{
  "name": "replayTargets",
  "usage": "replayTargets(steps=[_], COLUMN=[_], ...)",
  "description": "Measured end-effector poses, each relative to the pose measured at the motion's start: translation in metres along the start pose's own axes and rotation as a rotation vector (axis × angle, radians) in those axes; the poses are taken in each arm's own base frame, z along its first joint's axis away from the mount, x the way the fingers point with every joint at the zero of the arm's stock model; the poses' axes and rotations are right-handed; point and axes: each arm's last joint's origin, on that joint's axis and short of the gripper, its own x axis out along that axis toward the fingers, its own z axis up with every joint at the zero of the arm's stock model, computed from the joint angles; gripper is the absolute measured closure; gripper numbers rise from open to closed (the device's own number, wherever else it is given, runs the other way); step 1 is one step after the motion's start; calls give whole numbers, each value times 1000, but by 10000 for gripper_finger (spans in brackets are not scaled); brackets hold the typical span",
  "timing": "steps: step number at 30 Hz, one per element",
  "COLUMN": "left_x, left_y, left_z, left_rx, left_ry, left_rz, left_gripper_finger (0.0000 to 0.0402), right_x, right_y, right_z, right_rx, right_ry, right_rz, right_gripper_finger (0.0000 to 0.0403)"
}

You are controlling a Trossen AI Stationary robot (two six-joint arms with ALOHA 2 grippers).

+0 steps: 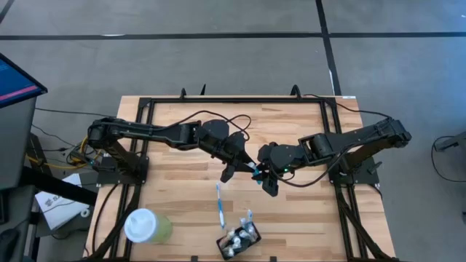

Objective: Pick & Place toothbrushing station
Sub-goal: Put the blue mouthwash into the black wire organizer

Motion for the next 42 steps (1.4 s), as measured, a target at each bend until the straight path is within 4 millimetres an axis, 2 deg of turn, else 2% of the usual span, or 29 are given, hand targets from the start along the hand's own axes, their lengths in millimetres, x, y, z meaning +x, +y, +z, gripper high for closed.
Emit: replayTargets(steps=[2,15,18,24,28,34,42], left_x=[0,-1,-3,-10,-16,-21,-15], left_y=[0,-1,-1,-3,-7,-36,-85], left_z=[0,1,1,-1,-4,-13,-32], left_rx=[0,0,0,-21,-30,5,-70], left_ry=[0,-1,-4,36,75,128,150], left_rz=[0,0,4,25,82,162,186], left_gripper_finger=[314,315,315,315,315,315,315], right_x=[0,0,-1,-3,-3,-3,-4], right_y=[0,0,0,2,4,7,14], right_z=[0,0,1,3,2,0,-5], right_rx=[1,1,2,4,30,38,85], right_ry=[1,-3,-8,-19,5,56,101], right_rz=[0,-1,0,26,63,159,209], right_gripper_finger=[273,261,233,151,115,102,102])
